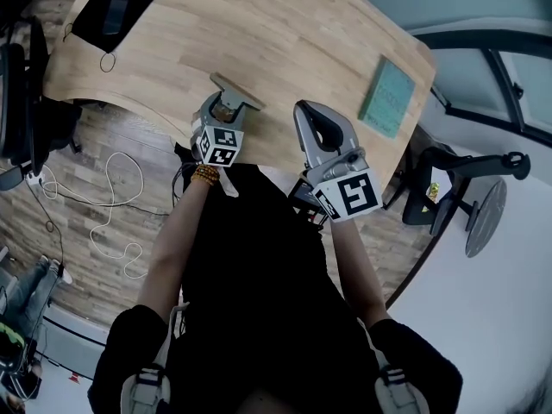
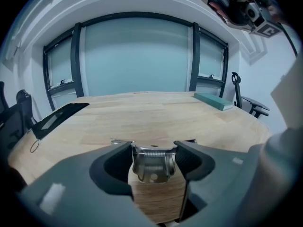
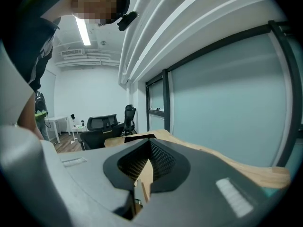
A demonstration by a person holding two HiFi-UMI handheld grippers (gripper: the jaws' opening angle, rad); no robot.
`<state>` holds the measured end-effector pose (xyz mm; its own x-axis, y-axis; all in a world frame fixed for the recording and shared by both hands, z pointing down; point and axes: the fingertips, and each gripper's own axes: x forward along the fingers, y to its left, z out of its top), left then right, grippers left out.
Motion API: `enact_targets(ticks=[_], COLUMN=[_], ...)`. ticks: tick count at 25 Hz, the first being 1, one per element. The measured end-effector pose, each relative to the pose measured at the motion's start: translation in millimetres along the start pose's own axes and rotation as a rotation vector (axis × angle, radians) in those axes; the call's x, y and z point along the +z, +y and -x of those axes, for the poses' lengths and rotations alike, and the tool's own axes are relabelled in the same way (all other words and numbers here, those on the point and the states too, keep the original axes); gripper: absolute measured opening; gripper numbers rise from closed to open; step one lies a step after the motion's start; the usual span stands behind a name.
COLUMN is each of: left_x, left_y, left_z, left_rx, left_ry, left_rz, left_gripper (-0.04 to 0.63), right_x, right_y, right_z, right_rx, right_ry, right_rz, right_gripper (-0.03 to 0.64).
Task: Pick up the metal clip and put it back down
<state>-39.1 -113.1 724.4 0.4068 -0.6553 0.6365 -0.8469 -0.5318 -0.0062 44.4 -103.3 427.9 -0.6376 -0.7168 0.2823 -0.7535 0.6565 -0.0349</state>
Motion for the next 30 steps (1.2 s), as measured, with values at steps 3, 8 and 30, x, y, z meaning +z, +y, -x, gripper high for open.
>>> enact_targets(ticks=[3,8,30], left_x=[-11,-27,-11], left_y=[-1,-3,-12], left_z=[-2,-2,16], left_rx=[0.005,-0.003,-0.106], left_ry=[0.027,0.044,0.009], left_rz=[-0.023,-0.033,-0.043], left_gripper=[0.288,0.288,0.316], right_x=[0,5,14], right_y=[1,0,-20], right_z=[1,5,12], right_rx=[-0.009,-0.019,-0.051], right_ry=[-0.001,-0.01,-0.066], right_rz=[-0.003,-0.002,-0.012], right_gripper=[0.023,0.023,0.023])
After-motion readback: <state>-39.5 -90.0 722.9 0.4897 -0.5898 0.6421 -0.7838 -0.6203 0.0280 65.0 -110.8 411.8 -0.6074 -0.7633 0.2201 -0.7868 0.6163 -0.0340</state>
